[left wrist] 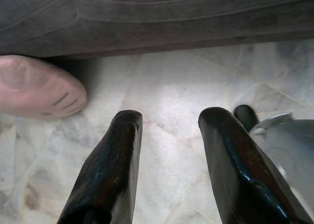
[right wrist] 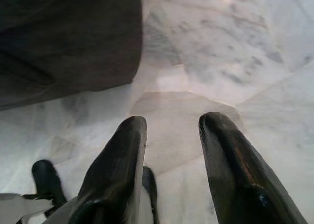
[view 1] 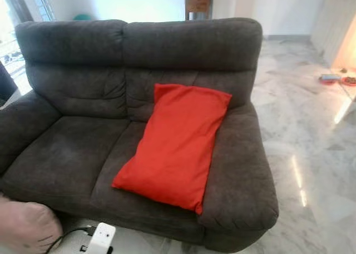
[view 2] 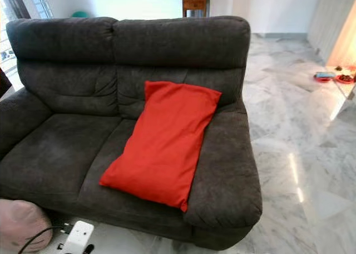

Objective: Move the pillow to the sofa from floor

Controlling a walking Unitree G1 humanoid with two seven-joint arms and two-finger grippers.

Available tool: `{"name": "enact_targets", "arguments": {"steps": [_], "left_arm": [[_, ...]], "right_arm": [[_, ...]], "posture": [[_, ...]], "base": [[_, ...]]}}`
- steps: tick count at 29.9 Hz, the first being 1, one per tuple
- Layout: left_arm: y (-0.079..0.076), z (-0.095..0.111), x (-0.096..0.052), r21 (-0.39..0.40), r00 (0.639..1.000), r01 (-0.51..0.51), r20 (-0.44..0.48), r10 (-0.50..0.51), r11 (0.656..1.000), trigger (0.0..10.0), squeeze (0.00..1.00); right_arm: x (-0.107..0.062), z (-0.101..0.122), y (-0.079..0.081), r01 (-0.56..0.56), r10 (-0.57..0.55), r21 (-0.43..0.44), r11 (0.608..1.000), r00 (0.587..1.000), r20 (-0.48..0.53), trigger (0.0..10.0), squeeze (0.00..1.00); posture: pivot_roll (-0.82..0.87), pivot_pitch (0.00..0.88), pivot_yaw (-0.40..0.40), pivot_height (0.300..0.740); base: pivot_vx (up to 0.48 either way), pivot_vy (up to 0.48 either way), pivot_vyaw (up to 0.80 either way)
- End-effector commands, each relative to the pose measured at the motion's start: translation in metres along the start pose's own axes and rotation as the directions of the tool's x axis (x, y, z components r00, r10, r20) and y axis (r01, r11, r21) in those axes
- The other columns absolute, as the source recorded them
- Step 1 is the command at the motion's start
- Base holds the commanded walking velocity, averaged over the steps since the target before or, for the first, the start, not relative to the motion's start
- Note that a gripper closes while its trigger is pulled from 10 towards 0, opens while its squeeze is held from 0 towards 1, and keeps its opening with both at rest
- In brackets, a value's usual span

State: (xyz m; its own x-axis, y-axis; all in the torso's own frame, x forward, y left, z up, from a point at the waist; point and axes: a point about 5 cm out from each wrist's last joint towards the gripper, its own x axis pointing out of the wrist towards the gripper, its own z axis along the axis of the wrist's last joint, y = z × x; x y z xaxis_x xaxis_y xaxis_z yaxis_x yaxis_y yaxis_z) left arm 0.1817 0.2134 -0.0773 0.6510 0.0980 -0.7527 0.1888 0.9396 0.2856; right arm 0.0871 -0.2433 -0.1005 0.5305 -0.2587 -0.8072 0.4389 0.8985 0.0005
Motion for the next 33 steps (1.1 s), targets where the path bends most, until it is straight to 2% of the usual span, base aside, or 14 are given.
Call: {"name": "enact_targets", "arguments": {"steps": [1,9,13,16,33], "left_arm": [[0.001,0.007,0.002,-0.006,1.000,-0.005,0.016,0.005,1.000,10.0,0.00],[-0.001,0.007,0.002,-0.006,1.000,0.001,0.018,0.000,1.000,10.0,0.00],[-0.002,0.008,0.002,-0.014,1.000,-0.001,0.022,0.001,1.000,10.0,0.00],[-0.003,0.010,0.002,-0.025,1.000,-0.005,0.027,0.006,1.000,10.0,0.00],[-0.010,0.005,0.001,-0.039,1.000,0.003,0.009,-0.002,0.999,10.0,0.00]], "right_arm": [[0.001,0.004,0.000,-0.007,0.006,0.006,1.000,1.000,0.021,10.0,0.00],[0.000,0.002,0.001,0.012,-0.012,-0.015,1.000,1.000,0.015,10.0,0.00],[0.001,0.004,0.002,-0.001,0.001,-0.029,1.000,1.000,0.018,10.0,0.00],[0.002,0.006,0.002,-0.020,0.021,-0.076,0.997,1.000,0.021,10.0,0.00],[0.001,0.008,-0.001,-0.037,0.040,-0.125,0.992,0.999,0.024,10.0,0.00]], "posture": [[-0.05,0.000,0.045,0.740],[-0.04,0.000,0.041,0.740],[-0.03,0.000,0.034,0.740],[-0.03,0.000,0.026,0.740],[-0.03,0.000,0.021,0.740]], "base": [[0.000,0.000,0.00],[0.000,-0.076,0.00],[0.000,0.306,0.00],[0.000,0.363,0.00],[0.000,0.366,0.00]]}}
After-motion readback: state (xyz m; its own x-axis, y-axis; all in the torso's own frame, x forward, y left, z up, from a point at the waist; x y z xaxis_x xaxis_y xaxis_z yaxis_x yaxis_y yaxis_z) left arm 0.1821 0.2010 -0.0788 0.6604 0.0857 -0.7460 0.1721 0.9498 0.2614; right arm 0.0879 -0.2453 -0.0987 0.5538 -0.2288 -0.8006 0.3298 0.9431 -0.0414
